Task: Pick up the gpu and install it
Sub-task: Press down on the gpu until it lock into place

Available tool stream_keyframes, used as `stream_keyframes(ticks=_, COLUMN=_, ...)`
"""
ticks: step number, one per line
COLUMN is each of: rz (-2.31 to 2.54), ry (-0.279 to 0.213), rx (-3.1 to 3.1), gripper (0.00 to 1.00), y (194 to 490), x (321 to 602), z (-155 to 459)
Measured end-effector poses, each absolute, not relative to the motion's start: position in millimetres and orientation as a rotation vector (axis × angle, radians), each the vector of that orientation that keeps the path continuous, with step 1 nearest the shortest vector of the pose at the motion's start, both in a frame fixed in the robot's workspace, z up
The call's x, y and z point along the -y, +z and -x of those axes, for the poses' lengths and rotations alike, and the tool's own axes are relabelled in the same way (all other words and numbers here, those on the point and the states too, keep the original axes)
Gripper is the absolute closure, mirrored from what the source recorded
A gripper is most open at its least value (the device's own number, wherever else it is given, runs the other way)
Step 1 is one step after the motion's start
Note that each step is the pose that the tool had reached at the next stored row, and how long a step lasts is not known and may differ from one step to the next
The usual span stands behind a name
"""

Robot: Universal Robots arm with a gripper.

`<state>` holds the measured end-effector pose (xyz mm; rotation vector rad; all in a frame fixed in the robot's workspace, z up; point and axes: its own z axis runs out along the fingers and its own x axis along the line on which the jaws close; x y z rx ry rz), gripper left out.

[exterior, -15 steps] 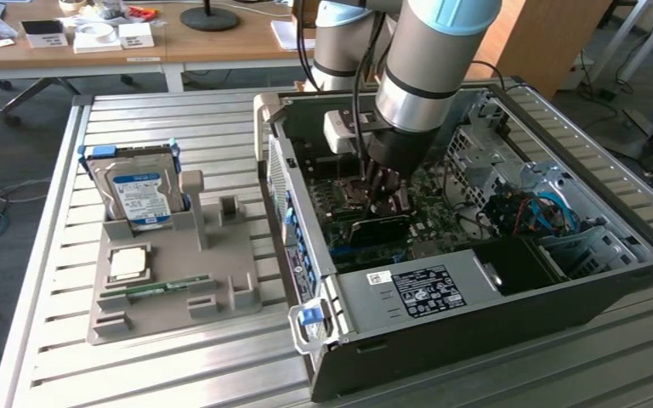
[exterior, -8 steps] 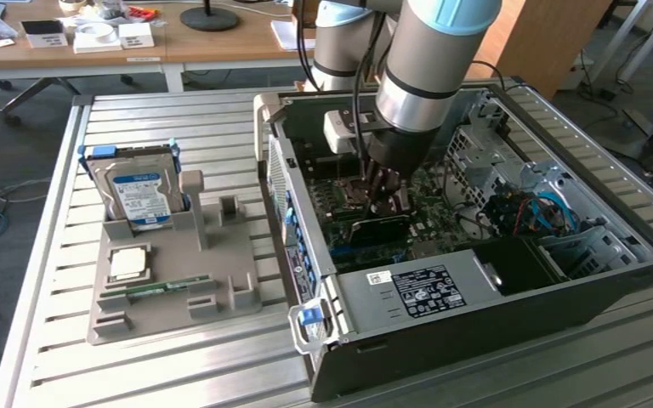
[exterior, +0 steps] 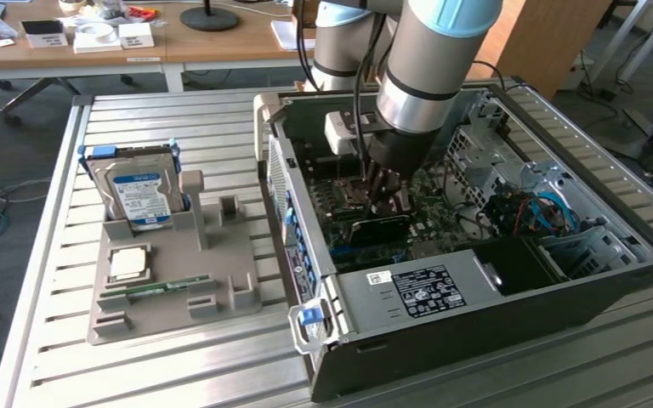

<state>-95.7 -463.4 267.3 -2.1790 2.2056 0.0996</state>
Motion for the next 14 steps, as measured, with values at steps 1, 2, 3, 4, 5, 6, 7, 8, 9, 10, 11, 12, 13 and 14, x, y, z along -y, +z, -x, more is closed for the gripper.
stream_keyframes(ticks=1, rz=2.179, ry=0.100, rx=-2.206, gripper=0.89, y=267.3, x=463.4, z=95.7)
stream_keyframes(ticks=2, rz=2.179, ry=0.100, rx=-2.206, gripper=0.89, y=267.3, x=463.4, z=95.7)
stream_keyframes(ticks=3, rz=2.179, ry=0.100, rx=-2.206, gripper=0.89, y=267.2, x=463.4, z=95.7)
stream_keyframes(ticks=4, rz=2.179, ry=0.100, rx=-2.205, gripper=0.89, y=266.7, x=463.3, z=95.7)
stream_keyframes(ticks=5, rz=2.179, ry=0.100, rx=-2.205, gripper=0.89, y=266.4, x=463.3, z=95.7)
stream_keyframes(ticks=6, rz=2.179, ry=0.100, rx=-2.205, gripper=0.89, y=266.2, x=463.2, z=95.6)
stream_keyframes(ticks=7, rz=2.179, ry=0.100, rx=-2.205, gripper=0.89, y=266.1, x=462.9, z=95.6)
stream_keyframes(ticks=8, rz=2.179, ry=0.100, rx=-2.205, gripper=0.89, y=266.0, x=462.6, z=95.6)
stream_keyframes(ticks=9, rz=2.179, ry=0.100, rx=-2.205, gripper=0.89, y=265.9, x=462.6, z=95.6)
stream_keyframes(ticks=10, rz=2.179, ry=0.100, rx=-2.205, gripper=0.89, y=265.7, x=462.4, z=95.7)
stream_keyframes(ticks=11, rz=2.179, ry=0.100, rx=-2.205, gripper=0.89, y=265.4, x=462.2, z=95.7)
stream_keyframes(ticks=12, rz=2.179, ry=0.100, rx=-2.206, gripper=0.89, y=265.1, x=462.0, z=95.7)
stream_keyframes(ticks=13, rz=2.179, ry=0.100, rx=-2.206, gripper=0.89, y=264.7, x=461.9, z=95.6)
stream_keyframes(ticks=14, rz=2.179, ry=0.100, rx=-2.206, gripper=0.89, y=264.4, x=461.8, z=95.6)
